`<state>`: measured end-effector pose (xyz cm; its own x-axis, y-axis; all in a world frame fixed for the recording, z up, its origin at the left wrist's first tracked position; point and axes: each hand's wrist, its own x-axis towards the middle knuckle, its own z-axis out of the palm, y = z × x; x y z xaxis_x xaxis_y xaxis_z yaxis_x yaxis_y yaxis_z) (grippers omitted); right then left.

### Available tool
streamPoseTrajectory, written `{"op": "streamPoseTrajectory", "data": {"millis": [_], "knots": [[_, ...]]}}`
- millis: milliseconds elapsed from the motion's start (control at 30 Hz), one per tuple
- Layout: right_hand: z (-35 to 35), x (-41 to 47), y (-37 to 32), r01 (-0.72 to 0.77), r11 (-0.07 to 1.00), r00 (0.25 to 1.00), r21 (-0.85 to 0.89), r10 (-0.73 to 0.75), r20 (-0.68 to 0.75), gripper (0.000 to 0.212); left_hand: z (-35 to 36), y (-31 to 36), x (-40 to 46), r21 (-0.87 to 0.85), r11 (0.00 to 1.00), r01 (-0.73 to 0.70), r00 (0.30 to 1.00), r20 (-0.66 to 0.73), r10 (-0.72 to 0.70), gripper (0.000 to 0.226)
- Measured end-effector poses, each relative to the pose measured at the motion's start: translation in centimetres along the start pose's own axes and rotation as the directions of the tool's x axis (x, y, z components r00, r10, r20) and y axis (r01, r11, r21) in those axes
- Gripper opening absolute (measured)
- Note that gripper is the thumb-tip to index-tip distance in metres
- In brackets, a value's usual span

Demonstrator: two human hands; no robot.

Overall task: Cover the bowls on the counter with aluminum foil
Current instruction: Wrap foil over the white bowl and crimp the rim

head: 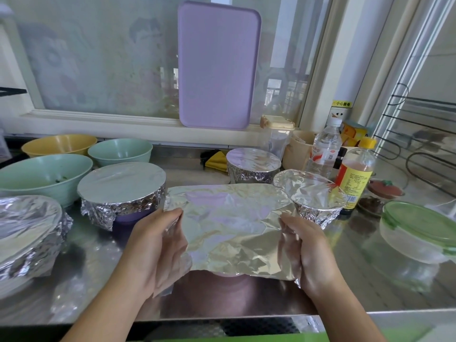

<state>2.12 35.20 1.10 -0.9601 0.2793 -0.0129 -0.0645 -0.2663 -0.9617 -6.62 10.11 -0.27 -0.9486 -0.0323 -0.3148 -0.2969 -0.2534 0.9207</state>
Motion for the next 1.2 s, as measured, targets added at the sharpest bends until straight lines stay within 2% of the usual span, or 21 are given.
{"op": "streamPoseTrajectory", "data": {"millis": [67, 133, 167, 200, 233, 267, 300, 333, 367, 400, 433, 467, 533, 633, 700, 767, 933, 1000, 1100, 1200], "knots": [[0.0, -0.1, 0.0, -0.009, 0.998, 1.000, 0.056, 0.010, -0.019, 0.052, 0.0, -0.4, -2.2, -0.107, 0.991, 0.084, 0.989, 0.127, -0.070, 0.030], [0.2, -0.1, -0.2, -0.044, 0.986, 0.997, 0.158, 0.054, -0.055, 0.035, -0.5, -0.5, -5.1, -0.276, 0.952, 0.130, 0.963, 0.262, -0.056, 0.015], [-0.1, -0.1, -0.1, -0.067, 0.984, 0.995, 0.168, 0.079, -0.066, 0.027, -0.8, -0.2, -6.0, -0.261, 0.961, 0.094, 0.971, 0.236, -0.031, 0.022], [-0.5, -0.1, -0.2, -0.073, 0.986, 0.994, 0.148, 0.083, -0.065, 0.030, -1.0, 0.2, -6.6, -0.137, 0.991, -0.005, 0.988, 0.154, 0.027, 0.035], [-1.1, -0.2, -0.3, -0.064, 0.995, 0.995, 0.082, 0.069, -0.065, 0.038, -1.2, 0.7, -6.7, 0.100, 0.983, -0.154, 0.988, 0.034, 0.151, 0.045], [-1.7, -0.3, -0.7, -0.038, 0.998, 0.997, -0.040, 0.035, -0.072, 0.044, -1.3, 1.1, -7.4, 0.374, 0.887, -0.271, 0.947, -0.064, 0.316, 0.050], [-2.2, -0.6, -1.3, 0.018, 0.982, 0.994, -0.187, -0.037, -0.101, 0.045, -1.5, 1.7, -8.1, 0.589, 0.742, -0.321, 0.876, -0.113, 0.469, 0.052], [-2.6, -1.1, -2.2, 0.088, 0.926, 0.980, -0.368, -0.148, -0.137, 0.041, -1.4, 2.5, -9.2, 0.731, 0.593, -0.338, 0.806, -0.100, 0.583, 0.052], [-3.0, -1.4, -3.1, 0.144, 0.816, 0.947, -0.560, -0.279, -0.162, 0.038, -1.4, 2.9, -9.8, 0.819, 0.451, -0.354, 0.742, -0.047, 0.668, 0.051], [-3.0, -1.8, -4.2, 0.171, 0.656, 0.900, -0.735, -0.407, -0.154, 0.035, -0.9, 3.6, -10.8, 0.849, 0.337, -0.406, 0.685, 0.039, 0.727, 0.048], [-2.6, -2.1, -5.3, 0.196, 0.505, 0.856, -0.840, -0.507, -0.105, 0.029, -0.3, 4.1, -11.0, 0.856, 0.245, -0.456, 0.646, 0.129, 0.752, 0.043], [-1.9, -2.0, -6.0, 0.239, 0.393, 0.820, -0.888, -0.572, -0.032, 0.023, 0.4, 4.5, -10.9, 0.841, 0.178, -0.510, 0.634, 0.229, 0.738, 0.039], [0.3, -1.3, -6.6, 0.417, 0.272, 0.785, -0.867, -0.588, 0.194, 0.014, 2.5, 4.9, -10.0, 0.825, 0.059, -0.563, 0.674, 0.416, 0.610, 0.041], [3.7, 0.7, -5.2, 0.579, 0.226, 0.802, -0.783, -0.331, 0.498, 0.025, 4.9, 3.8, -6.9, 0.809, -0.087, -0.581, 0.724, 0.563, 0.398, 0.052], [5.0, 2.1, -3.5, 0.597, 0.161, 0.800, -0.786, -0.188, 0.569, 0.029, 5.3, 2.8, -5.4, 0.817, -0.126, -0.563, 0.753, 0.569, 0.329, 0.062], [5.5, 2.8, -2.5, 0.579, 0.143, 0.815, -0.803, -0.113, 0.568, 0.032, 5.2, 2.2, -4.6, 0.827, -0.136, -0.546, 0.773, 0.559, 0.300, 0.063], [5.3, 2.1, -2.1, 0.581, 0.109, 0.812, -0.806, -0.138, 0.567, 0.034, 4.9, 1.8, -5.1, 0.838, -0.115, -0.533, 0.777, 0.539, 0.324, 0.040], [5.3, 1.7, -2.0, 0.596, 0.079, 0.801, -0.799, -0.119, 0.586, 0.040, 4.7, 1.7, -5.5, 0.834, -0.087, -0.544, 0.775, 0.540, 0.329, 0.038], [5.0, 1.3, -1.9, 0.581, 0.106, 0.813, -0.807, -0.120, 0.569, 0.045, 4.4, 1.7, -6.3, 0.826, -0.055, -0.561, 0.775, 0.548, 0.313, 0.039], [4.8, 1.0, -1.9, 0.553, 0.009, 0.833, -0.833, -0.048, 0.552, 0.054, 4.0, 1.6, -6.7, 0.835, -0.044, -0.549, 0.780, 0.530, 0.333, 0.030]]}}
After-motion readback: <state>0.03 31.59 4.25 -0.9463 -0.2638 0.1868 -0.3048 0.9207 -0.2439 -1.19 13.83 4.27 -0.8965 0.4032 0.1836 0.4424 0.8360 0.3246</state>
